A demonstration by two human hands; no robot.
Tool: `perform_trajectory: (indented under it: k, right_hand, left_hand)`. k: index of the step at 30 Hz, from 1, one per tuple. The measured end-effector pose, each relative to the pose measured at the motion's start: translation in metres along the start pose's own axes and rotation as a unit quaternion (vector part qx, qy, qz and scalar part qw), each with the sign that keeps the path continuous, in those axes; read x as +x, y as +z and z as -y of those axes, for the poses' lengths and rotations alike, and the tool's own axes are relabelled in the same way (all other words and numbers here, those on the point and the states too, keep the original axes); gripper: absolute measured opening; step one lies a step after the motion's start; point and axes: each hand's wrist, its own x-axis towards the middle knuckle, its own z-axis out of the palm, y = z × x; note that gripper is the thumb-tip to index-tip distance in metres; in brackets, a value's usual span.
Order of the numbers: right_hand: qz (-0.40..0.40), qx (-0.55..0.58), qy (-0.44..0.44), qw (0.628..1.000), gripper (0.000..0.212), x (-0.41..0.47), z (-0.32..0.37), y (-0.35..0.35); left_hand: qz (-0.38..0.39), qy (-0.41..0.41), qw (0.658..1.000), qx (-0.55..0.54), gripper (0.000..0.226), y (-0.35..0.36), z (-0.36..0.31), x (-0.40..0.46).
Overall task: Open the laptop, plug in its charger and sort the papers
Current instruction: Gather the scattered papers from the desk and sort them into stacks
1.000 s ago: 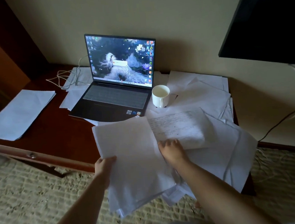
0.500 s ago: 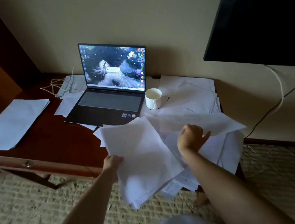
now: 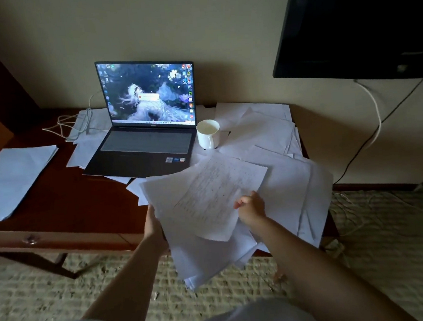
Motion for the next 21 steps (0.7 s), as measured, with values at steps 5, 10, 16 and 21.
perform_trajectory:
  k: [5, 10, 16, 21]
  right_hand:
    - [-0.039, 0.078, 0.108, 0.990, 0.026, 0.010, -0.004, -0.015]
    - [-0.057, 0.182, 0.170, 0.967, 0.046, 0.017, -0.006, -0.009]
    - [0.000, -0.013, 0.077, 0.997, 0.052, 0.019, -0.020, -0.030]
    - [0.033, 0.048, 0.032, 0.998, 0.048, 0.016, -0.011, -0.010]
  left_hand:
    - [-0.078, 0.016, 0.988, 0.131, 0.030, 0.005, 0.003, 0.006]
    - [-0.071, 0.014, 0.985, 0.160, 0.036, 0.011, 0.009, 0.005]
    - [-0.047, -0.004, 0.993, 0.105, 0.040, 0.012, 0.009, 0.001]
    - [-0.036, -0.020, 0.989, 0.144, 0.036, 0.018, 0.010, -0.003]
